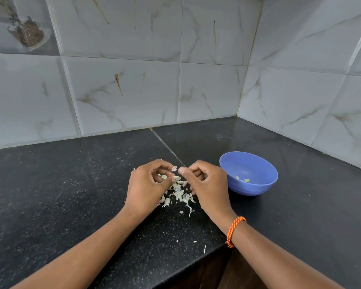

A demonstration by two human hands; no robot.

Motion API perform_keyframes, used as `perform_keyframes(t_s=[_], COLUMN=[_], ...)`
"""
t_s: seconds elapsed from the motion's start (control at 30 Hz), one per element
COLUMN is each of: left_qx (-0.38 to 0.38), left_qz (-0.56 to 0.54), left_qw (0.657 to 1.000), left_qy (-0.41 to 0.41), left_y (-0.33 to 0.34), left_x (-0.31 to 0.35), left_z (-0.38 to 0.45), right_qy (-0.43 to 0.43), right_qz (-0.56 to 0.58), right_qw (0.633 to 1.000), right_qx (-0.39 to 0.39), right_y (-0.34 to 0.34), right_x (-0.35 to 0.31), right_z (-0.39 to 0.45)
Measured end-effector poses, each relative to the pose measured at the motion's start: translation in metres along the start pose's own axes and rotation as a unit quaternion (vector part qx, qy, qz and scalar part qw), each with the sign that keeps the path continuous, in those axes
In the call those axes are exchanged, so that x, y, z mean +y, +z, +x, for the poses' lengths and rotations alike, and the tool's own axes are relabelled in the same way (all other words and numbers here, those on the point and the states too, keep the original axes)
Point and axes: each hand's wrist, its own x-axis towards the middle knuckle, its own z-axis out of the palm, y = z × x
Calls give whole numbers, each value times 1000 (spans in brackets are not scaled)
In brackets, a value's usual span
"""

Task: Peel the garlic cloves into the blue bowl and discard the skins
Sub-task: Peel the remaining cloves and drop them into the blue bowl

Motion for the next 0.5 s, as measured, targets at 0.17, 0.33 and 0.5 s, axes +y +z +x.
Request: perform_keyframes(t_s=[0.17, 0.33, 0.5], left_qx=[0, -1, -7], left_qz=[-5, -16, -15], left_qw=[1000, 1000, 1000], left_qy=[-2, -10, -8], left_y=[0, 0, 0], left_x=[0, 0, 0], left_z=[0, 1, 0], right_qy=[-32, 9, -5], right_qz=[-18, 11, -1], right_qw=[999, 1000, 1000], right_qx=[-1, 0, -2], right_y=[1, 0, 1], right_x=[-2, -1, 1], right_z=[0, -2, 1])
